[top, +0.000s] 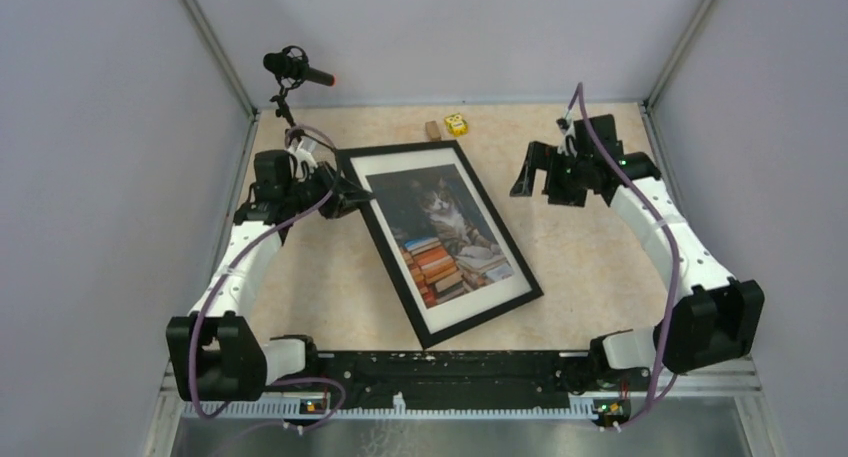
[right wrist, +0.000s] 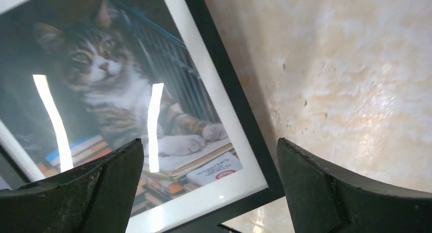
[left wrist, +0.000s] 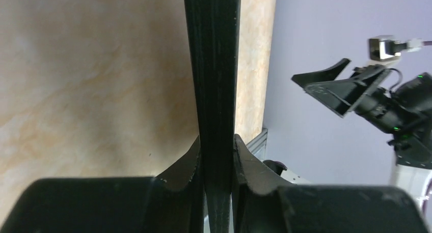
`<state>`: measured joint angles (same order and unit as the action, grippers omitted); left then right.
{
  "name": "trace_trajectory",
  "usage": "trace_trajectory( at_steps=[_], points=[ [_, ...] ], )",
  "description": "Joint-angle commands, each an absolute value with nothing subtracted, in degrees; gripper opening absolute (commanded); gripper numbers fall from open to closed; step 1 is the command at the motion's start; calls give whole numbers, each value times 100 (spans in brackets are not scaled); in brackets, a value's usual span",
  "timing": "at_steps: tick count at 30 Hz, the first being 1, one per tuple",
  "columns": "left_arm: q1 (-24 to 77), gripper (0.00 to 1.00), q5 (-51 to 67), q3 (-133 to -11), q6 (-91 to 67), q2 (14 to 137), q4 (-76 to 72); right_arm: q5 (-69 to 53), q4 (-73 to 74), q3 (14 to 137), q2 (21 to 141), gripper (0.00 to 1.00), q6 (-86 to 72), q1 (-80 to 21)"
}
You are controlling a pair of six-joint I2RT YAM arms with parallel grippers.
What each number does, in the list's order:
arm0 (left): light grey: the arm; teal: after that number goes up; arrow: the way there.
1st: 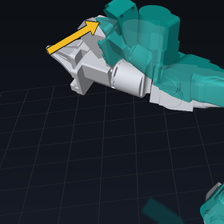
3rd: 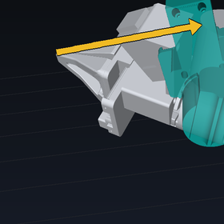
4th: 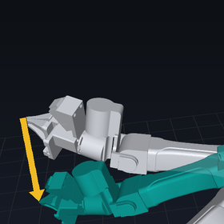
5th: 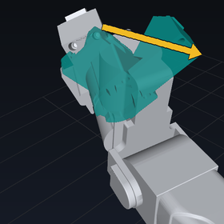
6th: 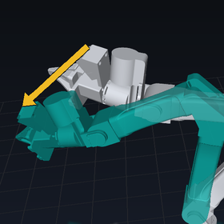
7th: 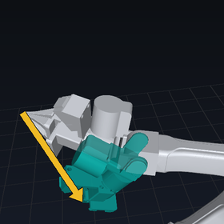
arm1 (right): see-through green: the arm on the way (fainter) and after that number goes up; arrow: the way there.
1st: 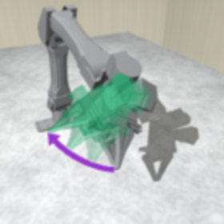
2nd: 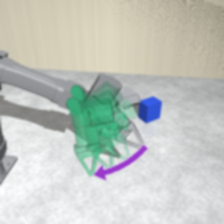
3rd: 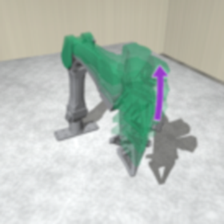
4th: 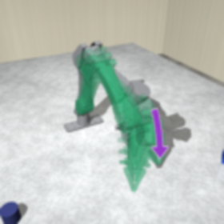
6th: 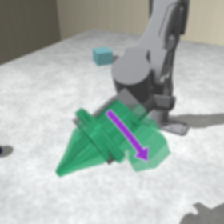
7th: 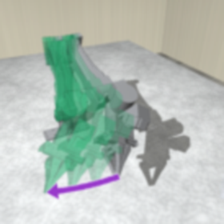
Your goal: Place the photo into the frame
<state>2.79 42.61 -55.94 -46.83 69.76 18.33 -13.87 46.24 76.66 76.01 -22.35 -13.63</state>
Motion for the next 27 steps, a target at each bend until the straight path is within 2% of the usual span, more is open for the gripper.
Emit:
trace_trajectory(
  at_steps=[1, 6, 12, 17, 18, 19, 22, 23, 25, 27],
  points=[
    [-322, 0, 5458, -5014, -4227, 6794, 1368, -1950, 3982, 7096, 7757, 99, -2309, -1295],
    [-917, 0, 5205, -4572, -3543, 7097, 1568, -2059, 3814, 6750, 7943, 99, -2219, -1295],
    [-1003, 0, 3764, -4961, -2441, 7644, 2252, -2108, 3911, 6695, 7749, 99, -2083, -1295],
    [-1005, 0, 2696, -5241, -2330, 8147, 2346, -2206, 4079, 6724, 7373, 99, -2050, -1299],
    [-1006, 3, 2586, -5310, -2360, 8233, 2319, -2194, 4152, 6776, 7296, 99, -2045, -1301],
    [-1009, 9, 2444, -5401, -2404, 8305, 2321, -2189, 4237, 6836, 7240, 99, -2026, -1301],
    [-1003, 44, 2219, -5651, -2564, 8347, 2333, -2179, 4608, 7082, 7062, 99, -1969, -1301],
    [-991, 52, 2141, -5715, -2630, 8278, 2376, -2134, 4753, 7181, 6990, 99, -1949, -1302],
    [-899, 67, 1860, -5781, -2720, 7982, 2476, -2022, 5029, 7442, 6829, 99, -1905, -1301],
    [-635, 90, 1496, -5906, -2691, 7532, 2612, -1907, 5304, 7845, 6654, 99, -1856, -1304]
  ],
)
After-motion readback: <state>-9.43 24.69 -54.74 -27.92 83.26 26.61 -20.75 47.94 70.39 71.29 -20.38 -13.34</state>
